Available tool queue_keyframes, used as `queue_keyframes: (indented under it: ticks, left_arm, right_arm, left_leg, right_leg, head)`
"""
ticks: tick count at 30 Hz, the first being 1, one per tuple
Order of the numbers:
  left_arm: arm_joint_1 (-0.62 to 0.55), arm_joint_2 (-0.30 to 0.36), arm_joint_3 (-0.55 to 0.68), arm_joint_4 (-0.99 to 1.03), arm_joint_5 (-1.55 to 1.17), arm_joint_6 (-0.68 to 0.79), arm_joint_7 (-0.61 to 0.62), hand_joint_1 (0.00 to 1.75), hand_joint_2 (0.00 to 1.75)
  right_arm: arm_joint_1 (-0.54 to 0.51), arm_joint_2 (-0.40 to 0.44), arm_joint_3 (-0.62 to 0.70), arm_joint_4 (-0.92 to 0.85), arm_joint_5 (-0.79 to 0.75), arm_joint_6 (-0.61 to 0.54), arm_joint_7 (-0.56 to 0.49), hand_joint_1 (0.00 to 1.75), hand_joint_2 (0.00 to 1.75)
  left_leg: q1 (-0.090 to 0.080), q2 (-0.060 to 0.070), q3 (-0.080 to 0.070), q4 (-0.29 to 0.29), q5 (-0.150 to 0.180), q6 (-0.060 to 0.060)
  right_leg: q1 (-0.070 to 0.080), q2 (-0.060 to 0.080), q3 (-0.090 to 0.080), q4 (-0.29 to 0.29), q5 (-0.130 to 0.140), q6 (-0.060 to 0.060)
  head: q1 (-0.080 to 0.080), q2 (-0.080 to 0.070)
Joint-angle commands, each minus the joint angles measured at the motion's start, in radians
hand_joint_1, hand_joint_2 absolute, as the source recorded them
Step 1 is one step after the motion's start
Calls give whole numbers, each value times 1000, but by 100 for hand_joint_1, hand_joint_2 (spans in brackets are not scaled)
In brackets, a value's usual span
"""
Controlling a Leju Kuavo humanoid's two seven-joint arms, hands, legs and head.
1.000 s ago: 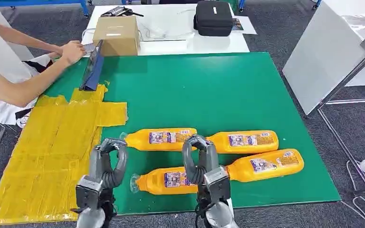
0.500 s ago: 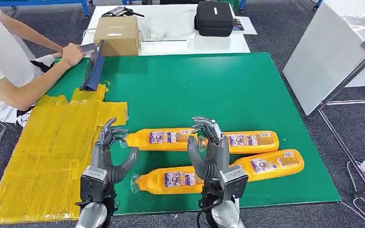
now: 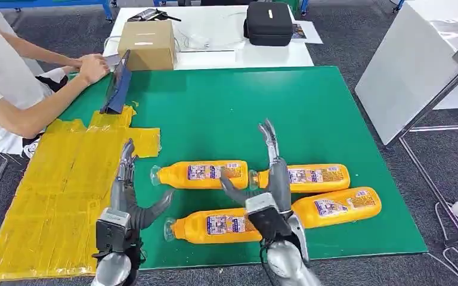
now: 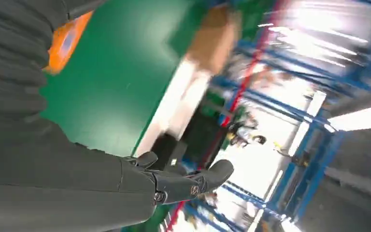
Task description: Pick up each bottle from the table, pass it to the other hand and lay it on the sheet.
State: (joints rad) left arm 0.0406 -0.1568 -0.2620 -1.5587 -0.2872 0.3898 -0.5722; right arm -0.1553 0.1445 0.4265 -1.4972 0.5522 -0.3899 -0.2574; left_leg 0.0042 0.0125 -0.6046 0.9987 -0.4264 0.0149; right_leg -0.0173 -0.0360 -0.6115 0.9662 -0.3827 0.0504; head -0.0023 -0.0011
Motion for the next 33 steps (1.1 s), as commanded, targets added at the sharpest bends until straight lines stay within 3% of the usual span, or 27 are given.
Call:
queue_keyframes:
  ticks: [1, 4, 6, 7, 8, 14, 19, 26, 33]
  left_arm:
    - [-15, 11, 55, -8, 4, -18, 3, 0, 175]
    - [-25, 8, 86, -19, 18, -38, 5, 0, 175]
    - [-39, 5, 102, -17, 41, -64, 5, 0, 175]
    - [-53, 0, 106, -12, 46, -76, 4, 0, 175]
    - [-62, -3, 108, -10, 46, -83, 5, 0, 175]
    - [-92, -18, 110, 6, 83, -103, -8, 0, 175]
    - [-115, -16, 92, 37, 89, -111, -14, 0, 175]
    - [-164, -23, 61, 93, 106, -116, -17, 0, 175]
    - [-182, -23, 50, 120, 114, -116, -19, 0, 175]
  right_arm:
    - [-137, -69, -21, 199, 67, 16, 29, 0, 175]
    - [-243, -100, 28, 319, 271, 55, 135, 0, 175]
    - [-295, -96, 34, 390, 311, 62, 118, 0, 175]
    - [-343, -108, 70, 455, 449, 25, 168, 0, 175]
    - [-377, -100, 85, 505, 495, 42, 184, 0, 175]
    - [-516, -71, 126, 690, 479, 179, 136, 0, 175]
    - [-562, -56, 194, 817, 485, 240, 111, 0, 175]
    - [-612, 4, 250, 1006, 480, 262, 101, 0, 175]
    - [-617, 14, 244, 1030, 447, 273, 63, 0, 175]
  left_leg:
    - [1, -1, 2, 0, 0, 0]
    - [1, 0, 5, 0, -1, 0]
    - [1, 4, 5, 0, -1, 0]
    - [1, 3, 3, 0, 0, 0]
    - [1, 2, 4, 0, -1, 0]
    - [0, 1, 2, 0, 1, 0]
    - [0, 0, 2, 0, 1, 0]
    - [1, -1, 4, 1, 0, 0]
    - [0, -2, 2, 0, 1, 0]
  right_leg:
    - [0, 2, 3, -1, 0, -1]
    - [1, 5, 5, -1, -1, -2]
    - [0, 8, 4, 0, 0, -2]
    - [0, 7, 3, 0, 1, -2]
    - [1, 7, 4, 0, 0, -2]
    - [0, 4, 2, 0, 1, -1]
    - [0, 3, 3, 0, 1, 0]
    - [0, 3, 4, 1, 0, -1]
    - [0, 1, 2, 1, 0, 0]
  head:
    - [0, 0]
    - [0, 0]
    - [0, 0]
    - [0, 0]
    - [0, 0]
    - [0, 0]
    - [0, 0]
    - [0, 0]
    - [0, 0]
